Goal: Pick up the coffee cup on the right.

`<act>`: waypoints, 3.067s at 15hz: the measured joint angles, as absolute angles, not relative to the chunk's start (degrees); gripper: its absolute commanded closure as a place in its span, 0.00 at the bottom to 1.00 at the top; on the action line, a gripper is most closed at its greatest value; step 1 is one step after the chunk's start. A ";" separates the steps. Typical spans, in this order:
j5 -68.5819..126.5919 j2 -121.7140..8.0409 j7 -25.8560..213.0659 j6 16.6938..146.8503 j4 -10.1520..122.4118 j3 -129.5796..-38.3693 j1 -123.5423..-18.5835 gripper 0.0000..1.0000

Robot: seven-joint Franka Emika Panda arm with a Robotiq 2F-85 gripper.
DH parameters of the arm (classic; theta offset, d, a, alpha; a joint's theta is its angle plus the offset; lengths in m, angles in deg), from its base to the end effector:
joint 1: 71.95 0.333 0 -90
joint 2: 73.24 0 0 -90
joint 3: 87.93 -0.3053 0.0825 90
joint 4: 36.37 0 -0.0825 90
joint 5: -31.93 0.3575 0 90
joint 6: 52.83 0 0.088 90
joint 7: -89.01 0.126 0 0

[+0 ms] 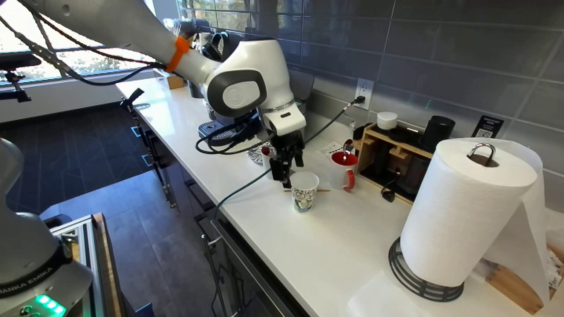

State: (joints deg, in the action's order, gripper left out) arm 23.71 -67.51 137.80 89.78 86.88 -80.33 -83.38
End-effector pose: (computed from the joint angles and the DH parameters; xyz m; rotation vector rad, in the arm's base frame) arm 0.5271 -0.1819 0.3666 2.6327 -1.5741 0.3992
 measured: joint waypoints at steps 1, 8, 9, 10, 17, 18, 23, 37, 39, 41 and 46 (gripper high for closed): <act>23.70 -66.47 138.58 89.78 86.41 -79.39 -83.37 0.01; 23.73 -60.71 139.78 89.72 82.71 -77.57 -81.01 0.62; 23.74 -60.21 139.78 89.65 82.19 -77.54 -80.54 0.69; 23.74 -59.82 139.78 89.62 81.78 -77.46 -80.17 0.77; 24.15 -58.46 139.12 89.40 80.54 -76.57 -79.42 0.99; 24.96 -58.66 137.41 89.30 80.53 -76.73 -79.42 0.99; 28.89 -67.72 120.01 88.90 83.95 -77.91 -79.42 0.99; 42.78 -114.58 89.51 89.04 100.00 -71.74 -83.29 0.99; 43.94 -119.24 91.23 89.16 99.02 -71.66 -84.06 0.99; 45.33 -122.48 92.60 90.83 97.44 -71.85 -83.85 0.99; 45.74 -124.64 92.97 94.26 92.40 -75.38 -80.48 0.96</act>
State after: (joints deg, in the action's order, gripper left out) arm 45.74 -124.64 92.97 94.26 92.40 -75.38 -80.48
